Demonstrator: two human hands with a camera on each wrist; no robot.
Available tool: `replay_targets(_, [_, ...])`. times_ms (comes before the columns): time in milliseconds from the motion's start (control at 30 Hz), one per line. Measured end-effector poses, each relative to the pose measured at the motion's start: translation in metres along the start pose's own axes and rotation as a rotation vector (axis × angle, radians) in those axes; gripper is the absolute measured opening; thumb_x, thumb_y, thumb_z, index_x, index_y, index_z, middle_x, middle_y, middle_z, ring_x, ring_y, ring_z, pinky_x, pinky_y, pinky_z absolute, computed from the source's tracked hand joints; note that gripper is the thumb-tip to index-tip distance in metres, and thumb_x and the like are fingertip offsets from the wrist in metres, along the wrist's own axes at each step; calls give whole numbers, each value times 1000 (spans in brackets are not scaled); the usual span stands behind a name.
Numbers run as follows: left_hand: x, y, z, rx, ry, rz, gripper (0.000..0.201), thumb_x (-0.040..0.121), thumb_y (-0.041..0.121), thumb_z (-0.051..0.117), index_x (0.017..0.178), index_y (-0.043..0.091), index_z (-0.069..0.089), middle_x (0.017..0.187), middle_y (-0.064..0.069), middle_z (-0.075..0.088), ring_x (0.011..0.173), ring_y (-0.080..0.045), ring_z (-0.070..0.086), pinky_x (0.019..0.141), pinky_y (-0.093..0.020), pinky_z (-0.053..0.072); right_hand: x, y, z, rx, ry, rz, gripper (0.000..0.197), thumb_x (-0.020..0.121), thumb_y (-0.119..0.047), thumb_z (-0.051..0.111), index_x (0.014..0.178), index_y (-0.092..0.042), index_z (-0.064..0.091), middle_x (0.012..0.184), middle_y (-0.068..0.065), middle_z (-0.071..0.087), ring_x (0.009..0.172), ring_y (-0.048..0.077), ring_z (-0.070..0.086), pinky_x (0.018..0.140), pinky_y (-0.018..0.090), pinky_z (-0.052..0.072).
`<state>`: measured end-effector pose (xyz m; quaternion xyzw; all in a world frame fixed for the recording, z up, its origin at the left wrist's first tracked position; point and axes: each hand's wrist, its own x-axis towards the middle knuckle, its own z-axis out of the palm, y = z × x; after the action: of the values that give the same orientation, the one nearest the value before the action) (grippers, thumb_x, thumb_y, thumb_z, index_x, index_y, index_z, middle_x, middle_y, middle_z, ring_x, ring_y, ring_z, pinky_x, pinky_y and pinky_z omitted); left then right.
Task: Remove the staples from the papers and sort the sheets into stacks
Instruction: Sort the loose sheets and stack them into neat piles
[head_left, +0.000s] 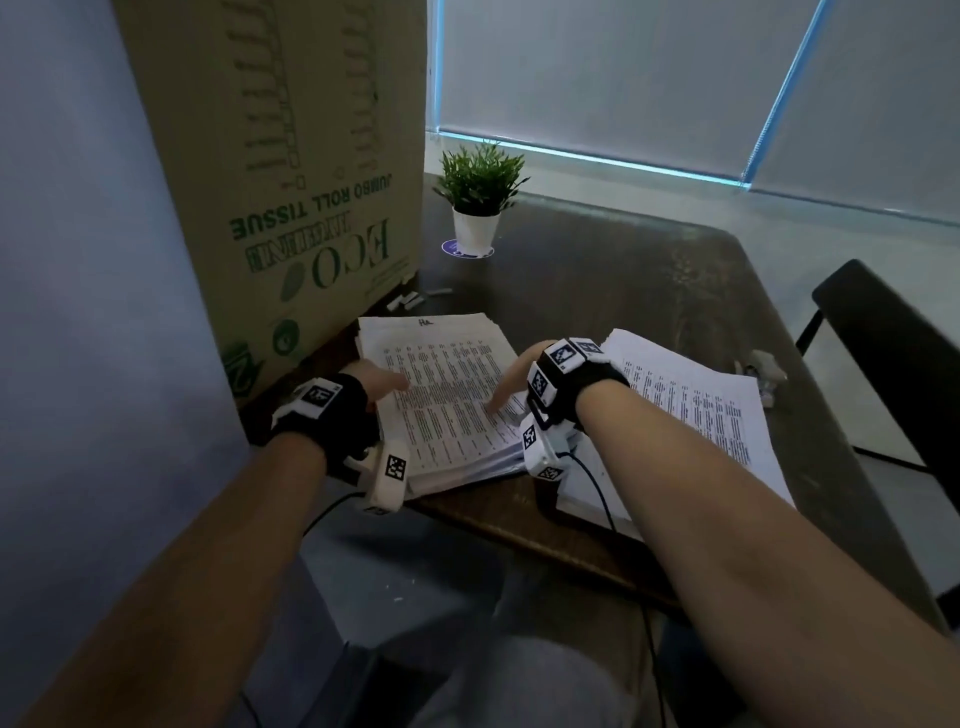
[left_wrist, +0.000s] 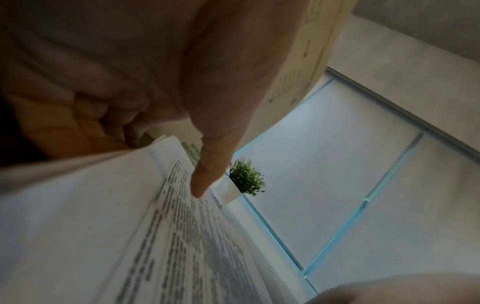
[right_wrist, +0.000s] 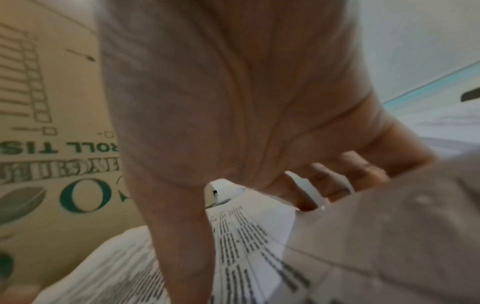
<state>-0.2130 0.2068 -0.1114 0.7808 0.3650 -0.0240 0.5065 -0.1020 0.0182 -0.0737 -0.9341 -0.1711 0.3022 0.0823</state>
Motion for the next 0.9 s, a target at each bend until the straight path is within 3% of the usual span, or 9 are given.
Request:
replay_targets(133, [2,4,3,50,2,12,42,89,19,64,127,4,55,131,-13,56,119,-30,54,97,-35,44,-5,-5,5,-143,76,7,28,48,-46,95,65,-47,72,104,-3,71,97,28,66,88,52,53])
replay_targets(233, [3,5,12,51,25,44,46,84,17,69,126,3,56,127,-14,59,114,-30,57,89,-33,47,-4,-5,9,-137,86,24,41,48,-38,96,84,-29,77,104,2,74,99,33,66,92,60,49])
replay_targets(367, [10,-8,23,-55,220,86,52,78,14,72,124,1,50,121,-15,60,106,-31,62,84,-36,53,-40,-7,19,-164,81,-107,42,91,-28,67,126,-5,63,137,17,55,127,39,50,104,46,42])
replay_targets(433, [13,-17,25,-159,242,92,49,76,12,72,120,2,52,118,-15,62,102,-31,63,86,-41,54,-46,-2,20,-122,57,-126,44,96,-24,60,133,0,56,142,21,50,132,39,45,106,44,38])
replay_targets(567, [-12,-19,29,-341,288,262,46,80,6,69,120,4,47,119,-14,60,104,-29,61,91,-47,51,-43,13,7,86,55,-100,37,90,-32,68,123,-15,63,143,7,52,112,22,59,82,28,46])
replay_targets(667, [-38,-6,21,-510,258,443,55,86,5,64,134,11,37,119,-4,57,103,-20,58,88,-39,49,-35,29,-1,440,120,-12,83,81,-62,68,140,-8,47,133,12,54,114,29,57,87,35,48])
replay_targets(767, [-52,18,4,-661,197,540,58,87,4,64,135,18,35,116,2,59,98,-14,60,81,-36,51,-14,44,-5,741,37,-23,120,48,-86,74,143,-18,45,132,9,54,115,32,56,98,50,45])
replay_targets(833, [-51,34,-5,-660,156,523,50,86,7,65,130,16,43,114,1,63,97,-15,64,80,-37,53,-7,51,-11,858,-43,-84,106,51,-77,80,137,-22,53,143,7,52,129,34,50,109,59,35])
replay_targets(900, [-38,45,-12,-592,104,483,39,86,12,67,123,13,54,111,-4,67,98,-21,66,82,-41,54,-19,49,-17,965,11,-177,55,73,-49,80,113,-14,69,126,10,65,114,29,61,109,53,39])
